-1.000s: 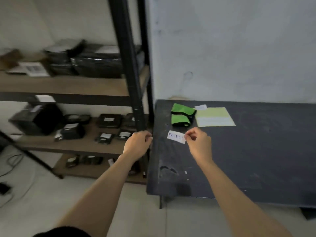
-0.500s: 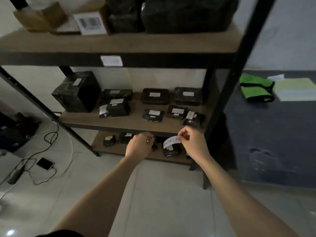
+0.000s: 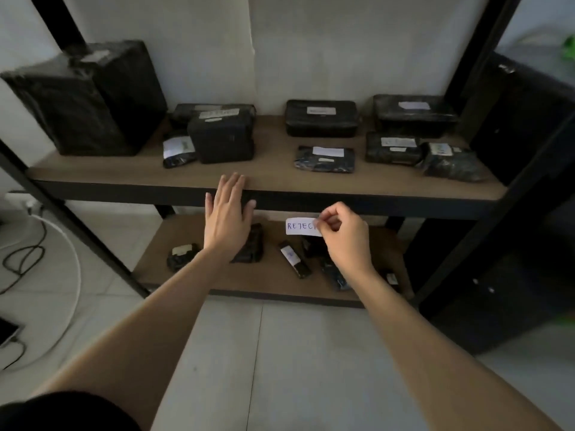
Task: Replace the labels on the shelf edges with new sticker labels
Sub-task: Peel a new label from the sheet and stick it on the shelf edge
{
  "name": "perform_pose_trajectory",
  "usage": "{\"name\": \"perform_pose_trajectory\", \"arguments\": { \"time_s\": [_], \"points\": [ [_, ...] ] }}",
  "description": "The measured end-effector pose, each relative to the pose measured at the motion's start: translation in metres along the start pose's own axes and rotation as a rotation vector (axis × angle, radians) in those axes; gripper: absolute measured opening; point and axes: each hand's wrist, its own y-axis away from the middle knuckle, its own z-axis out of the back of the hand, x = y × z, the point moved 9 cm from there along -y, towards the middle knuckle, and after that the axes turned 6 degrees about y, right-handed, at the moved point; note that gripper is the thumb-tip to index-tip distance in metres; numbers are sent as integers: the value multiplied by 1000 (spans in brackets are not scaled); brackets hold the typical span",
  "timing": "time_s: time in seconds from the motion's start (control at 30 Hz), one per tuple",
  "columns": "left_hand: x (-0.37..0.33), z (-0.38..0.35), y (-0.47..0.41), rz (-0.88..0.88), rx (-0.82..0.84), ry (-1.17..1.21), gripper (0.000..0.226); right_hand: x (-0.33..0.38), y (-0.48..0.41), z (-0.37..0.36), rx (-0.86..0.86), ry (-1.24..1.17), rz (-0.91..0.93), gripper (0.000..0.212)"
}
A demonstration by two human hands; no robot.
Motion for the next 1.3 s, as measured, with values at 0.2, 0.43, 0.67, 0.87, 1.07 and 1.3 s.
{"name": "perform_pose_trajectory", "arguments": {
  "time_s": [0.2,0.43,0.67,0.87,1.07,1.3],
  "points": [
    [10,0,-4,-218,-209,-129,40,6,-11,-28,-149,-14,178,8],
    [16,9,-13,-352,-175,-91,37,29,-16,-36,-240,-107,248,11],
    [23,9,-16,-397,-207,-53,39,34,-18,-46,-321,-104,248,7],
    [20,4,-10,-386,-279,-57,48,34,-14,-42,-377,-95,285,7],
    [18,1,-9,-415,-303,-94,55,35,-16,-39,-373,-65,326,7],
    [16,2,-9,-410,-353,-93,56,37,-15,-40,-405,-40,359,9]
  ]
}}
